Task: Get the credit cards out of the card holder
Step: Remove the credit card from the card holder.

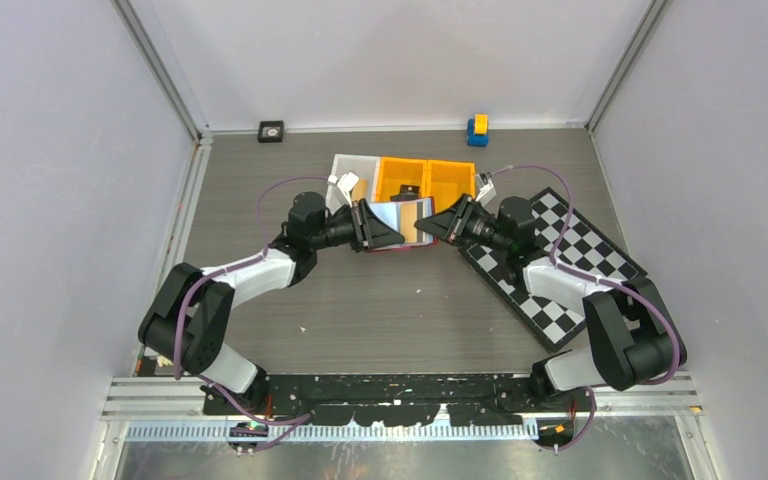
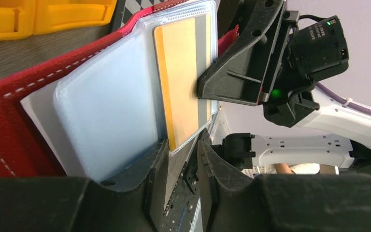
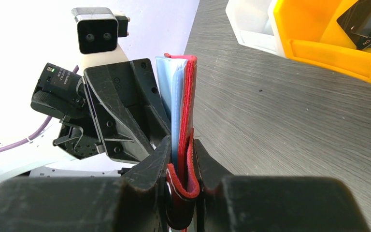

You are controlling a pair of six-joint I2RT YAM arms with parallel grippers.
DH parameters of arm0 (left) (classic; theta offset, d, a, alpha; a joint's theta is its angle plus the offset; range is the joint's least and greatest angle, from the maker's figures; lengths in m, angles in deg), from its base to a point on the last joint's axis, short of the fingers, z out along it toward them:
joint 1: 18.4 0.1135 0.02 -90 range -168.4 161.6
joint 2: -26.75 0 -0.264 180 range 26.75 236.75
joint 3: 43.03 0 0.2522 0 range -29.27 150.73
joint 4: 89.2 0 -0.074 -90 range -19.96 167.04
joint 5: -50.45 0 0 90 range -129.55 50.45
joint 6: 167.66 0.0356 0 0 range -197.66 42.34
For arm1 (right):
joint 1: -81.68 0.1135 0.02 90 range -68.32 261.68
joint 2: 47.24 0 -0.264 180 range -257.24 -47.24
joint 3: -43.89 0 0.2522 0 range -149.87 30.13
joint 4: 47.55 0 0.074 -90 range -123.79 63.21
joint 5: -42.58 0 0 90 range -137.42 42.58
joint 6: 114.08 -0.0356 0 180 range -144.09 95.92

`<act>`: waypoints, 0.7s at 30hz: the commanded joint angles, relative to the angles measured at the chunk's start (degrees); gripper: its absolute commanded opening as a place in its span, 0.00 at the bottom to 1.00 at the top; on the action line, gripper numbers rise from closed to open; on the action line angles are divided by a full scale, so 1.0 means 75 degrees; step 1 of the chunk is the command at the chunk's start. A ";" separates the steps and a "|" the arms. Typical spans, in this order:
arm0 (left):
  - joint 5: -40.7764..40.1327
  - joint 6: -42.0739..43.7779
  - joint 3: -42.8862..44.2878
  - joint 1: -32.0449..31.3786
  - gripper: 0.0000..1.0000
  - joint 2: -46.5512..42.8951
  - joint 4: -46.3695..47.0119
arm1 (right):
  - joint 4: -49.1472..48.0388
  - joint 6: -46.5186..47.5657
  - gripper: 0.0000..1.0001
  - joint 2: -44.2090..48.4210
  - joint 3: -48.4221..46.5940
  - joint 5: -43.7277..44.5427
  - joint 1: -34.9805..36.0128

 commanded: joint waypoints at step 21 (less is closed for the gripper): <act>0.1024 -0.2060 -0.0270 0.0254 0.20 0.0609 0.3765 | 0.0268 0.0585 0.00 -0.0152 -0.0392 -0.0039 0.0402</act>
